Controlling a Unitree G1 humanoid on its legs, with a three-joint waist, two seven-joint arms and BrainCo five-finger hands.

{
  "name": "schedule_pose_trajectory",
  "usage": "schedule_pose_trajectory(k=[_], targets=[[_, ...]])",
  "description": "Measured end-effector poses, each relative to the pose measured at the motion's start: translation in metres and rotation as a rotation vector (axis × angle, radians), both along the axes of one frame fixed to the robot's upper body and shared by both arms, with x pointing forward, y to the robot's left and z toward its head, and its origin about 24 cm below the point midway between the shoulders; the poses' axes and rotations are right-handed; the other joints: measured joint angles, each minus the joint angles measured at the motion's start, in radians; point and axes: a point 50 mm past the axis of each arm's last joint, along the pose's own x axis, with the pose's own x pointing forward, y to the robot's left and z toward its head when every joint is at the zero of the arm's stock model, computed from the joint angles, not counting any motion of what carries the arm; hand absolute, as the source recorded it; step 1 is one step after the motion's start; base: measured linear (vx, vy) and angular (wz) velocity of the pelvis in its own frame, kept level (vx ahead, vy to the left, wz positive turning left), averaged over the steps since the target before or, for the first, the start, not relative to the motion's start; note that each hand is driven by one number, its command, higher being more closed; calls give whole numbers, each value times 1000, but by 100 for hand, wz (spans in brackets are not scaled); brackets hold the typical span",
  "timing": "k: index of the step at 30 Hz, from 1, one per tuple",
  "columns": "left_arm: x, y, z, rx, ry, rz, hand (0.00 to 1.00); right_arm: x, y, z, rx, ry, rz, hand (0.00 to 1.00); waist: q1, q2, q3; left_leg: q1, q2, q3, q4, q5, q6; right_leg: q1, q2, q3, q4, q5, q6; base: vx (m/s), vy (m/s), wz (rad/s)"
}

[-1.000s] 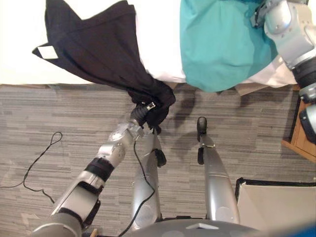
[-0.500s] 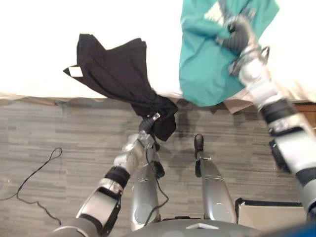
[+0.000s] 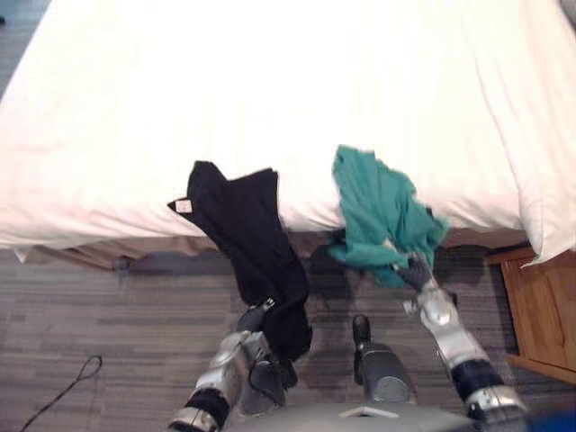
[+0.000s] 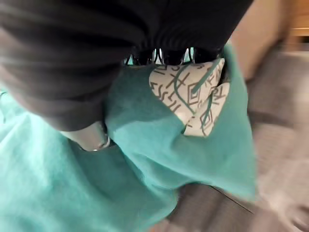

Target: Tidy the bed and pick cloth on bed and put in laundry

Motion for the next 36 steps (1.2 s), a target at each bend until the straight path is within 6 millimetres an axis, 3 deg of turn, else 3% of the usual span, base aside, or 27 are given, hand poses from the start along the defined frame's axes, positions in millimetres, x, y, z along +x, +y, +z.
schedule_pose_trajectory(k=[5, 9, 18, 21, 23, 24, 26, 28, 31, 33, 35, 36], targets=[[-53, 16, -21, 92, 195, 67, 100, -57, 15, -43, 83, 229, -57, 100, 12, -16, -63, 84, -7, 0, -2, -23, 1, 104, -8, -7, -44, 3, 1, 48, 12, -3], [-66, 16, -25, 123, 247, 74, 100, -74, 22, -55, 120, 303, -83, 100, 15, -13, -78, 134, -7, -3, -7, -27, 1, 157, -11, -20, -45, -2, -3, -22, -6, 0], [-71, 18, -26, 200, 293, 71, 100, -87, 27, -69, 160, 397, -136, 100, 39, -37, -120, 170, -32, -88, -8, -42, 6, 226, -33, -90, -8, -55, 2, -36, 2, 25], [-70, 21, -25, 219, 293, 69, 100, -87, 30, -73, 166, 433, -132, 100, 39, -55, -118, 165, -68, -156, -8, -43, 7, 223, -63, -118, 72, -115, 10, -11, 3, 68], [-69, 25, -25, 255, 302, 63, 100, -88, 34, -75, 183, 446, -147, 100, 35, -66, -118, 133, -99, -257, -8, -40, 12, 221, -44, -54, 141, -194, 0, -8, -61, 132], [-67, 26, -24, 272, 302, 60, 100, -88, 36, -75, 188, 449, -151, 100, 34, -71, -117, 106, -120, -324, -8, -30, 25, 224, -10, 8, 162, -238, -14, 45, -38, 134], [-63, 28, -23, 277, 293, 60, 100, -87, 38, -76, 193, 463, -154, 100, 36, -88, -110, 83, -160, -411, -8, -18, 41, 241, 16, 39, 166, -269, -41, 117, -18, 165], [-57, 26, -22, 273, 278, 62, 100, -89, 38, -78, 191, 487, -159, 100, 64, -96, -95, 66, -177, -470, -7, -6, 54, 272, 13, 13, 169, -269, -48, 120, -54, 143], [-54, 27, -21, 274, 265, 68, 100, -86, 50, -79, 209, 514, -123, 100, 81, -96, -93, 49, -192, -573, -7, 35, 56, 302, 37, -11, 161, -238, -47, 115, -25, 123], [-45, 28, -17, 280, 224, 75, 100, -73, 68, -75, 219, 489, -39, 100, 125, -95, -76, 19, -190, -636, -5, 56, 53, 310, 71, -31, 145, -199, -59, 76, -20, 97], [-35, 28, -11, 292, 172, 84, 100, -66, 74, -72, 216, 465, 1, 100, 131, -101, -63, -38, -208, -617, 0, 109, 92, 282, 76, -101, 162, -194, -61, 4, 83, 142], [-30, 27, -9, 300, 152, 102, 100, -61, 75, -68, 219, 437, 2, 100, 125, -72, -52, -72, -204, -455, 1, 41, 238, 278, 84, -183, 148, -177, -75, 20, 187, 151]])
